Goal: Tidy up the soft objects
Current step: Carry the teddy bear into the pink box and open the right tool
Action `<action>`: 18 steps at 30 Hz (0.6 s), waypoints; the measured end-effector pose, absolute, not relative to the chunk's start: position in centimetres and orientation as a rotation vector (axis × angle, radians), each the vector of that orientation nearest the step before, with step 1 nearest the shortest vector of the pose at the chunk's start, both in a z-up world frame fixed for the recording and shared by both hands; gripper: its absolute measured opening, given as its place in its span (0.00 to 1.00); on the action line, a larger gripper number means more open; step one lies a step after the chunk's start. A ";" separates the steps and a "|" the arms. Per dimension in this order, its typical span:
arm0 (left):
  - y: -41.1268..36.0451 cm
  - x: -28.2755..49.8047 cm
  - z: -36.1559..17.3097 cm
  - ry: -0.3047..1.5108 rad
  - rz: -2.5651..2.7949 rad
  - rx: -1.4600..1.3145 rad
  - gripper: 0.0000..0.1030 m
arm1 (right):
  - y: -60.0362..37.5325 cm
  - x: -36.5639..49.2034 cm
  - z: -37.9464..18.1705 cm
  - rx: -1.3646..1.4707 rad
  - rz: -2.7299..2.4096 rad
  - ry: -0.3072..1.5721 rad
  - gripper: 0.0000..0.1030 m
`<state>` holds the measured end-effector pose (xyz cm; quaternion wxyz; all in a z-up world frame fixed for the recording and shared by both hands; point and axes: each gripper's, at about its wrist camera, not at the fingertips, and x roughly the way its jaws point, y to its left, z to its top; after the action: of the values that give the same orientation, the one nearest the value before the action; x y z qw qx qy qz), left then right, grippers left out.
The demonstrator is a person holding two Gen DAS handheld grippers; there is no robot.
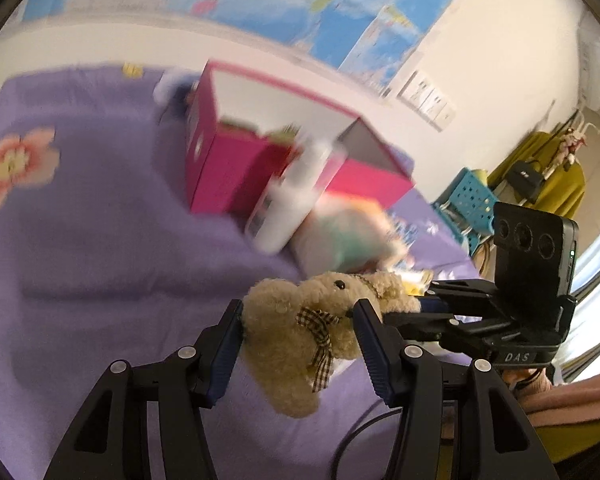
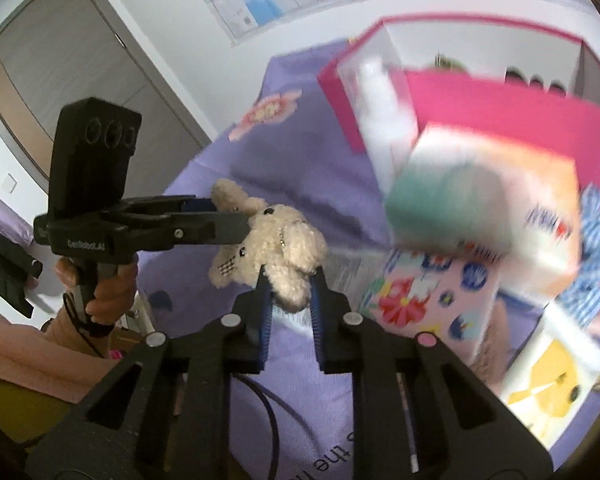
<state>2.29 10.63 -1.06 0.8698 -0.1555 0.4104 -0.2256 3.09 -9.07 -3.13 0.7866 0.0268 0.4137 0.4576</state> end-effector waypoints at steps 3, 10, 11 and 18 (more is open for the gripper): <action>10.1 2.6 1.8 0.791 -0.479 -0.281 0.54 | -9.6 3.4 -0.6 0.053 0.989 0.818 0.19; 8.5 6.4 7.9 0.656 -0.462 -0.162 0.54 | -10.8 6.4 5.0 0.062 0.966 0.659 0.19; 8.3 7.4 8.5 0.647 -0.454 -0.146 0.54 | -10.8 7.1 5.5 0.068 0.960 0.649 0.19; 7.2 14.7 9.4 0.677 -0.408 -0.119 0.54 | -10.3 13.8 6.2 0.102 0.885 0.640 0.19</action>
<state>14.70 7.20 9.43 0.9211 -0.0579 0.3297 -0.1987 13.82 -10.33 6.19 0.8532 0.0485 0.3044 0.4208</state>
